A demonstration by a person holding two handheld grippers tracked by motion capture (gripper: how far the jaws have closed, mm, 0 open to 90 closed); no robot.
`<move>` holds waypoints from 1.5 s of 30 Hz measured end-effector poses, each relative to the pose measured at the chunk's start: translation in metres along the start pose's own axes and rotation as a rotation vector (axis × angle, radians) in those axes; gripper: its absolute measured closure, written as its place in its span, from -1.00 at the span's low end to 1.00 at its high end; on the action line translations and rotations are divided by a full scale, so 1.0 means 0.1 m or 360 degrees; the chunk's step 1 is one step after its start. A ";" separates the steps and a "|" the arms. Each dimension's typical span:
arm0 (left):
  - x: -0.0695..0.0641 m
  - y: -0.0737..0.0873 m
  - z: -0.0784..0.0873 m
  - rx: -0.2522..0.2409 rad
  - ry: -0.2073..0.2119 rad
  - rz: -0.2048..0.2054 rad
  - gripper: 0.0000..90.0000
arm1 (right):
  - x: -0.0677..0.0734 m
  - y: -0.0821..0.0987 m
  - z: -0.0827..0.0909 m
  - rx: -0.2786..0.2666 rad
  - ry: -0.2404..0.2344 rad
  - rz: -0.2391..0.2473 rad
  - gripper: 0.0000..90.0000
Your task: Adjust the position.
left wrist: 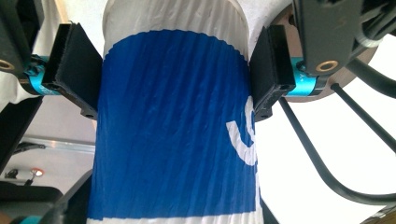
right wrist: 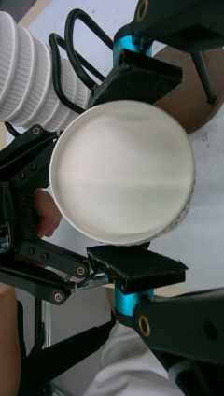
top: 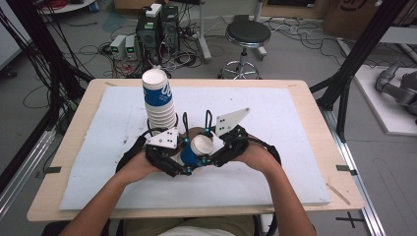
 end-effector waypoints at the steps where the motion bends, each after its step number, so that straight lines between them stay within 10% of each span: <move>1: 0.00 -0.01 0.01 -0.0019 -0.0006 -0.0009 -0.42 | 0.00 0.00 0.01 -0.0004 -0.0006 -0.0011 -0.34; 10: 0.10 -0.11 0.21 -0.0486 -0.0034 0.0183 -0.63 | -0.11 0.01 0.24 -0.0293 0.0051 -0.0209 -0.31; 18: 0.15 -0.11 0.24 -0.0662 -0.0070 0.0249 -0.64 | -0.21 0.15 0.26 -0.0581 0.0057 -0.0369 -0.30; 35: 0.11 -0.06 0.18 -0.0539 -0.0035 0.0186 -0.50 | -0.19 0.14 0.23 -0.0622 0.0025 -0.0377 -0.30; 45: 0.13 -0.08 0.28 -0.0366 -0.0073 0.0192 -0.47 | -0.17 0.18 0.23 -0.0410 0.0108 -0.0317 -0.60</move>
Point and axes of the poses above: each handheld gripper's, and its own axes: z roughly backward along the jaws, y roughly out of its underside, x roughly to its left, the point moved 5 cm from there along -z, roughly forward along the jaws, and after that the axes turned 10 degrees about z, right-handed, at the moved point
